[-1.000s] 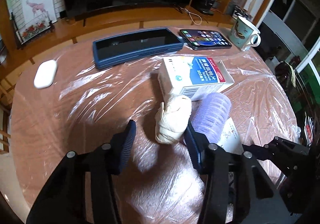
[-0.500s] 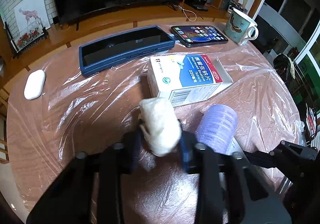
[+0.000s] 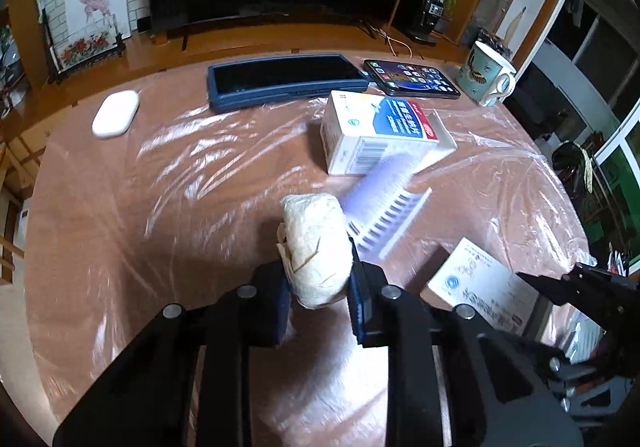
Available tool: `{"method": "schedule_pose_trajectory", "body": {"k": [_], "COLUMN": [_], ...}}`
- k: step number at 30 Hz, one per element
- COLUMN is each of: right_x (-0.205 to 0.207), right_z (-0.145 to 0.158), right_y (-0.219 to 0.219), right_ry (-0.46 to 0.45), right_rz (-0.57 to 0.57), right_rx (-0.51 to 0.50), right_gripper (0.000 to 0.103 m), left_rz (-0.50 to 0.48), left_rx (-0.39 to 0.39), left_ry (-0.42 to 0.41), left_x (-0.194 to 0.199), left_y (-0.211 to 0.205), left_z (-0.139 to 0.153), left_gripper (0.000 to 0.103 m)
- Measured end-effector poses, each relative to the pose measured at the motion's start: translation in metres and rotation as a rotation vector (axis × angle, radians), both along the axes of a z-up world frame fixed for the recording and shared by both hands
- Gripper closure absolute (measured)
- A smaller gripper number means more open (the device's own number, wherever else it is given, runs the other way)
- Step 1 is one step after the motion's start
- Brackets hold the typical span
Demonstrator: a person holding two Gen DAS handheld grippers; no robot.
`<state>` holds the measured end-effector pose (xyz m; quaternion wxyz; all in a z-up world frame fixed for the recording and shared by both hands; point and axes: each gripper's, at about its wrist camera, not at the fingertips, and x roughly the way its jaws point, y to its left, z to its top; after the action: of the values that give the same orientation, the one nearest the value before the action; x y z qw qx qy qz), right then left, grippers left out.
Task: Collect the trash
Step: 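Grasp the white cloth ball with the left gripper while the right grasps the white medicine box, then carry the cloth ball and medicine box over the black bin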
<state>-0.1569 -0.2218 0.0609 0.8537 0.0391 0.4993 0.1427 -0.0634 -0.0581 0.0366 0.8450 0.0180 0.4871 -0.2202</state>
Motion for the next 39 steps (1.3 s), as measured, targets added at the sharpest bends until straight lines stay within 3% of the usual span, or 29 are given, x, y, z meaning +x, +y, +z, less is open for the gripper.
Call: {"method": "schedule_pose_trajectory", "body": {"k": [22, 39], "right_x": [-0.03, -0.069], "right_z": [0.011, 0.027], "right_y": [-0.021, -0.04], "right_ry": [-0.009, -0.031], "right_rz": [0.02, 0.057], "right_rx": [0.045, 0.089], "right_gripper": [0.051, 0.051], "left_rz": [0.111, 0.103], "left_rx": [-0.008, 0.014], "left_ry": [-0.026, -0.056], "left_x": [-0.081, -0.138], "left_y": [0.001, -0.02], "left_z": [0.012, 0.022], "left_gripper": [0.077, 0.077]}}
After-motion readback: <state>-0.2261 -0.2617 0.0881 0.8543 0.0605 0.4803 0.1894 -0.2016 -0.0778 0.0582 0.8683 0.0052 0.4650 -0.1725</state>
